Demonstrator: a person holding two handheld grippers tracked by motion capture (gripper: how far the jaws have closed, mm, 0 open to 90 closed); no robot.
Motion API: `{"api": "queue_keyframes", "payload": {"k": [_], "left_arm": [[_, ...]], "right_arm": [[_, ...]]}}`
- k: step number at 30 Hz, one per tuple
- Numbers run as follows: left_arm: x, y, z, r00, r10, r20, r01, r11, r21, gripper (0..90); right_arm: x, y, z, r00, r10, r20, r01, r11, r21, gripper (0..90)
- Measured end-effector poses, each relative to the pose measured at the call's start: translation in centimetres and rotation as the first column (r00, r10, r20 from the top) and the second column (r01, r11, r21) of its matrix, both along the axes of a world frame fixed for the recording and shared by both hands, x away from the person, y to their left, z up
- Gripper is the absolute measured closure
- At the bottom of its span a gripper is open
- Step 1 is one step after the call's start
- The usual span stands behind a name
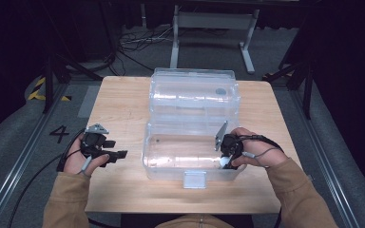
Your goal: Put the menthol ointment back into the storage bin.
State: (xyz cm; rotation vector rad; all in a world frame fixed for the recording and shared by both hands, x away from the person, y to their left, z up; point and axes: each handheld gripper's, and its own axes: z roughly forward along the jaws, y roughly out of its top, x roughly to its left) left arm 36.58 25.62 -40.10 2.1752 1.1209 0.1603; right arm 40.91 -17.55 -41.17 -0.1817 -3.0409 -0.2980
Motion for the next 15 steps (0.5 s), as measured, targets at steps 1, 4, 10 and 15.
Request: {"api": "queue_keyframes", "payload": {"k": [1, 4, 10, 15], "left_arm": [[0.00, 0.00, -0.01, 1.0000, 0.000, 0.000, 0.000, 1.0000, -0.001, 33.2], [-0.04, -0.02, 0.03, 1.0000, -0.001, -0.002, 0.001, 1.0000, -0.007, 33.2], [-0.06, -0.03, 0.09, 1.0000, -0.005, 0.003, 0.005, 1.0000, -0.006, 33.1], [-0.06, -0.04, 0.09, 1.0000, -0.005, 0.003, 0.005, 1.0000, -0.005, 33.1]], "right_arm": [[0.01, 0.01, -0.02, 1.0000, 0.000, 0.000, 0.000, 1.0000, -0.001, 50.6], [0.10, 0.04, -0.07, 1.0000, 0.000, -0.008, 0.000, 1.0000, -0.005, 50.5], [0.25, 0.10, -0.26, 0.9997, -0.001, -0.025, 0.001, 1.0000, -0.004, 50.5], [0.37, 0.03, -0.31, 0.9994, -0.003, -0.036, 0.003, 1.0000, 0.005, 49.3]]}}
